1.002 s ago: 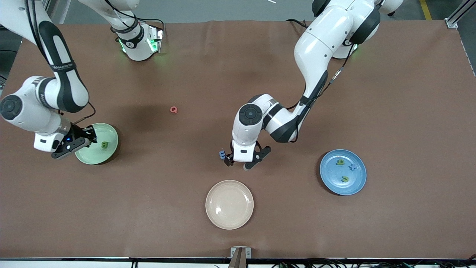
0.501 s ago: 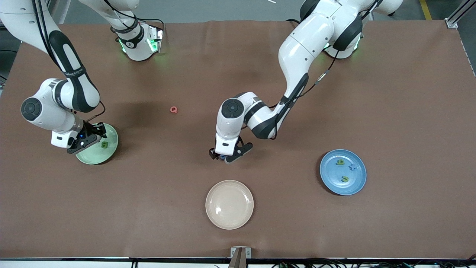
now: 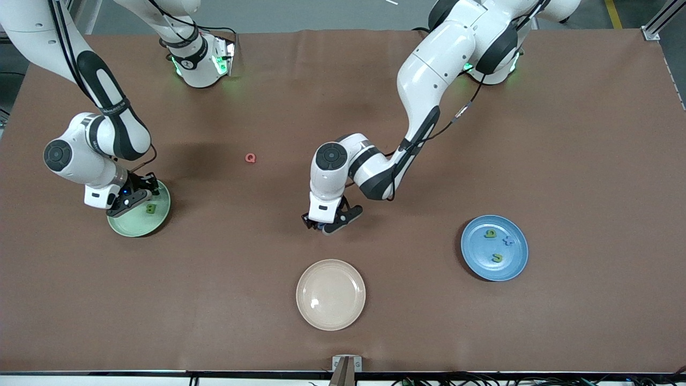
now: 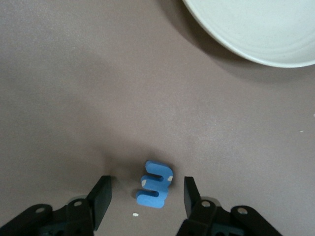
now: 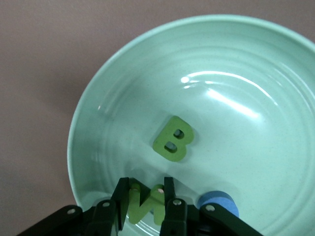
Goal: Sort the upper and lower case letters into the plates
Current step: 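Grasp the blue E with the left gripper while the right gripper releases N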
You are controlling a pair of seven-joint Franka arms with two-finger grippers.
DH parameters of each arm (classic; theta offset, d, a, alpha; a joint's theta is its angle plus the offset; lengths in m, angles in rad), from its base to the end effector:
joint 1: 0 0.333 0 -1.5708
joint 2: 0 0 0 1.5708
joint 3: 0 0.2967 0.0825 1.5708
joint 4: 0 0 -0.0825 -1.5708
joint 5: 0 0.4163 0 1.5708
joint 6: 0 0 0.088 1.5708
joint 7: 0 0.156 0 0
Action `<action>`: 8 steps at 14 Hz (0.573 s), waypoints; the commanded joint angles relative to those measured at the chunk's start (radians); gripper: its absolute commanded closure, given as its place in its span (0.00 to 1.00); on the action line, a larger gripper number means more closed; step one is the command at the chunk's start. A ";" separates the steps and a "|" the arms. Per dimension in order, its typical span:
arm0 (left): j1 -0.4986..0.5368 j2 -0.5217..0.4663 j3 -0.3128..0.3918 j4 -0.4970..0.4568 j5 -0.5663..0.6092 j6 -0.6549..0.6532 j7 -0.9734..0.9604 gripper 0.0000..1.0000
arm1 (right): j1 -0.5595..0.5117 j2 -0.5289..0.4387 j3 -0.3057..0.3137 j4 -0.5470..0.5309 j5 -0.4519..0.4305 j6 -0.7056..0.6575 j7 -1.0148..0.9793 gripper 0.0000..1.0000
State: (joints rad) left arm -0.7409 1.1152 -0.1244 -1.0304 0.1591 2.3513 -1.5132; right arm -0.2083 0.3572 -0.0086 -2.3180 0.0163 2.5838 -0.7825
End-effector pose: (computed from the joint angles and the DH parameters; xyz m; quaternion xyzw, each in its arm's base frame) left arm 0.5580 -0.5958 0.1012 0.9455 0.3076 0.0491 0.0947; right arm 0.5032 -0.1112 0.0840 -0.9612 -0.2721 0.0389 0.0241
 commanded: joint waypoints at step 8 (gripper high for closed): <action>-0.023 0.104 0.014 0.130 -0.013 0.014 0.010 0.48 | 0.009 -0.101 0.027 0.044 -0.013 -0.042 0.005 0.11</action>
State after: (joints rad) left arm -0.7424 1.1462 -0.1244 -1.0002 0.1591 2.3535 -1.5122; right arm -0.2089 0.3204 0.0069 -2.2864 0.0163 2.5915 -0.7848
